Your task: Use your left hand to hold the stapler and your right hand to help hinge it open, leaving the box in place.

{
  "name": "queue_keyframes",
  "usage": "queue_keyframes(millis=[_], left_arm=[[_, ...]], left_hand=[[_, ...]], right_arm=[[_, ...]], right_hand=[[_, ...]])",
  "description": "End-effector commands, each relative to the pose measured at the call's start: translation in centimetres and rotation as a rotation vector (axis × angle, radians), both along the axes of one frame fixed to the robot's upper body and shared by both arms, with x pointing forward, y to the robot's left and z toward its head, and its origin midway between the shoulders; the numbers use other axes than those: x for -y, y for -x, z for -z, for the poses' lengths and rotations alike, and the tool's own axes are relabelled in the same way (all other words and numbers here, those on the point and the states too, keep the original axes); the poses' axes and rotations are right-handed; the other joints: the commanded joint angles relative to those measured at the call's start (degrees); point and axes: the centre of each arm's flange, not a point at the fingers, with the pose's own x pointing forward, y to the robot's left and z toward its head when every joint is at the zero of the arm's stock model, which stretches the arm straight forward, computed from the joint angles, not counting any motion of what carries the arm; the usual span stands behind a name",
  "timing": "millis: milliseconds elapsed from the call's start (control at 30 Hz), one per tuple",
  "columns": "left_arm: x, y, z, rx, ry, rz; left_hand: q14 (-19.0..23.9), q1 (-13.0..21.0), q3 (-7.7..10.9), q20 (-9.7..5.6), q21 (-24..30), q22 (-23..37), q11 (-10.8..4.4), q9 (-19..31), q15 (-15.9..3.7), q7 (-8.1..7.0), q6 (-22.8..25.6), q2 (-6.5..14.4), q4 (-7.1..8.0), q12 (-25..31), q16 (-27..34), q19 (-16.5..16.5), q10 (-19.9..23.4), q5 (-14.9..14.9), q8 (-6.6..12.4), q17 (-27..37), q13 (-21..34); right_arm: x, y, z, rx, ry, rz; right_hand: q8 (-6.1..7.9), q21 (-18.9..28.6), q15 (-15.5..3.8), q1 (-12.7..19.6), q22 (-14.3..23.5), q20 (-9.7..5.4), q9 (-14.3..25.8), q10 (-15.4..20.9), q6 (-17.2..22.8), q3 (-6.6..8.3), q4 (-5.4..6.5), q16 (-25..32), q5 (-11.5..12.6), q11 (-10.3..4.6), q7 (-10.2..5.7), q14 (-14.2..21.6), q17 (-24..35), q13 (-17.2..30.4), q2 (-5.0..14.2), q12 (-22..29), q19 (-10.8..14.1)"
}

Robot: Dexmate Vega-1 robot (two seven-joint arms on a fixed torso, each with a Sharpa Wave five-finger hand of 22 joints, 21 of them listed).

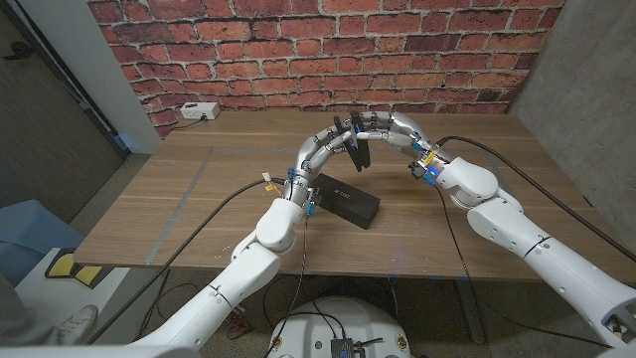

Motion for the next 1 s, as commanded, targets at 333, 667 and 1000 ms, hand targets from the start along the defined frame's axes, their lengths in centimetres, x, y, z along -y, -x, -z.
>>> queue_keyframes(millis=[333,667,1000], left_arm=[[0.04,0.35,0.37,-0.025,0.029,-0.015],[0.08,0.35,0.47,-0.029,0.034,-0.012],[0.04,0.43,0.73,-0.035,0.041,-0.015]], left_hand=[[3.8,4.1,1.4,-4.28,2.5,1.1,-0.1,-0.4,-8.49,-2.07,6.8,5.5,0.9,1.4,0.4,1.2,4.4,0.5,1.24,0.1,0.0],[4.0,4.1,1.46,-4.1,2.7,1.2,-0.12,-0.6,-8.48,-2.35,6.9,5.3,0.82,1.1,0.2,0.7,4.4,0.5,1.06,0.0,-0.2],[4.4,4.2,1.59,-4.02,3.0,1.2,-0.06,-0.9,-8.51,-2.08,7.3,5.3,0.86,1.1,0.1,0.6,5.1,0.5,0.97,-0.1,-0.4]], right_arm=[[-0.27,-0.08,0.04,-0.004,0.004,-0.003],[-0.18,0.12,0.09,-0.004,0.0,-0.006],[-0.02,0.18,0.13,-0.008,-0.003,-0.001]], right_hand=[[0.16,0.5,-11.56,-2.6,0.0,-6.22,0.2,2.4,0.9,2.63,2.04,0.1,0.4,-1.74,-0.03,5.6,0.1,17.3,3.2,1.9,-0.4],[0.17,0.7,-11.51,-2.7,0.0,-6.3,0.2,2.5,0.9,2.64,2.05,0.1,0.4,-1.74,-0.07,5.6,0.1,17.3,3.24,1.9,-0.5],[0.15,0.9,-11.52,-2.8,0.0,-6.36,0.2,2.4,0.9,2.68,2.03,0.1,0.4,-1.87,-0.08,5.7,0.1,17.4,3.26,1.8,-0.5]])
